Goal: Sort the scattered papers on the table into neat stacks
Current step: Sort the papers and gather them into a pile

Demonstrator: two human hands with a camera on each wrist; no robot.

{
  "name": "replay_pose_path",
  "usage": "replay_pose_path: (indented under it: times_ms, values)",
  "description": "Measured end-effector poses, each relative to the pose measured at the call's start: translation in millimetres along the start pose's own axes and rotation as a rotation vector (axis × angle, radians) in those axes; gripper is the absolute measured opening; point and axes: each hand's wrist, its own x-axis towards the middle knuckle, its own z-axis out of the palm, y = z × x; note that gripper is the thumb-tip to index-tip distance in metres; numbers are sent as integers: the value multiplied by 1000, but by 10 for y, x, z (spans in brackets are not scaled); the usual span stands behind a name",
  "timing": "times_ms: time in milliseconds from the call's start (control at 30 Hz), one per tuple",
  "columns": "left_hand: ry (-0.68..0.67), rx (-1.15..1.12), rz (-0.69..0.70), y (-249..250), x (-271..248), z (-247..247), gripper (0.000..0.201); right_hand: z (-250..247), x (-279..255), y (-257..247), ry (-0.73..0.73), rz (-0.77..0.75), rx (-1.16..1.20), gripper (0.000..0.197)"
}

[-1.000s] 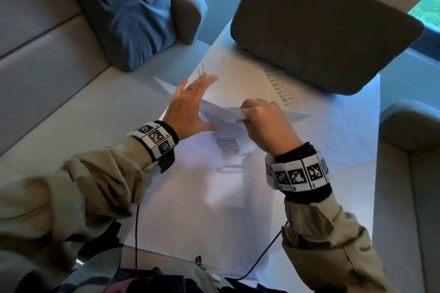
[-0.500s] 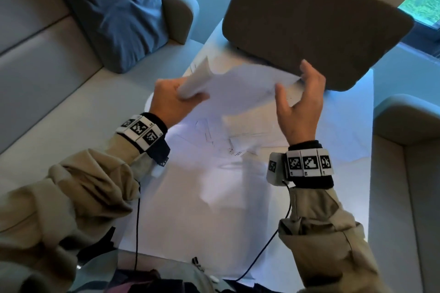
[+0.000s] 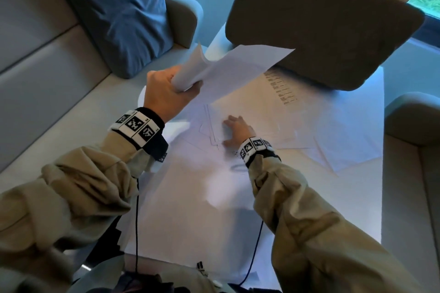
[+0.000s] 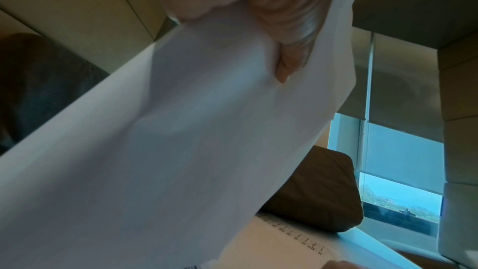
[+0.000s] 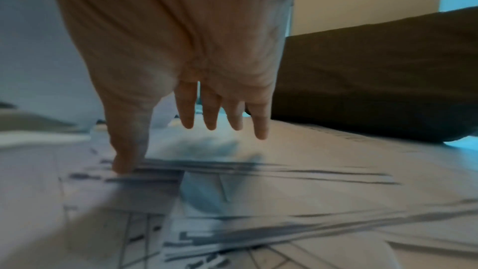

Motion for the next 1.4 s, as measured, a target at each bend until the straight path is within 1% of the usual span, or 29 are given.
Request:
replay_pose_path:
  times_ms: [100,200,233,267,300,367,400,433,567,667,767,900,967,1000,1100,1167,1233,1300,1367,1400]
  values:
    - [-9,7,14,-12,7,29,29,-9,123,-33,-59,-34,-118,66]
    - [-2,19,18,-29,21,44,28,-5,177,-3,-44,-73,-201,40]
    - [-1,19,20,-31,22,44,27,1,175,13,-29,-78,-217,35]
    - [-1,22,26,-35,23,45,26,6,166,28,-21,-79,-222,37]
    - [-2,22,31,-36,21,45,25,21,150,46,-23,-80,-216,44]
    - [-4,17,24,-41,22,53,25,27,100,71,-38,-88,-194,64]
    - [-5,13,17,-37,21,61,25,13,71,72,-34,-86,-189,70]
    - [-7,7,12,-42,20,70,25,-5,52,61,-24,-87,-190,72]
    - [-35,8,15,-50,7,96,26,45,106,-4,-5,-105,-244,62]
    - [-48,-11,6,-36,-6,89,25,45,90,-25,49,-75,-279,48]
    - [-52,-9,14,-16,-1,48,22,55,95,-16,93,-57,-293,41]
    - [-44,20,13,-29,43,14,23,51,78,39,146,-10,-174,31]
    - [-32,45,11,-47,82,2,24,-39,58,77,170,-11,-182,29]
    - [-25,66,15,-59,106,-1,25,-111,29,87,201,-16,-181,28]
    - [15,94,30,-74,159,15,26,-354,-133,121,317,-97,-131,29]
    - [17,110,21,-63,185,43,25,-533,-288,144,440,-170,-94,25]
    - [-12,108,-18,-34,210,69,27,-755,-499,118,628,-266,-61,15]
    - [-59,107,-37,-15,227,92,29,-1005,-755,38,836,-328,-63,4]
    - [-142,125,-21,24,225,111,31,-1229,-1003,-45,964,-371,-81,6]
    - [-185,111,-15,52,218,122,32,-1334,-1113,-88,986,-378,-78,8]
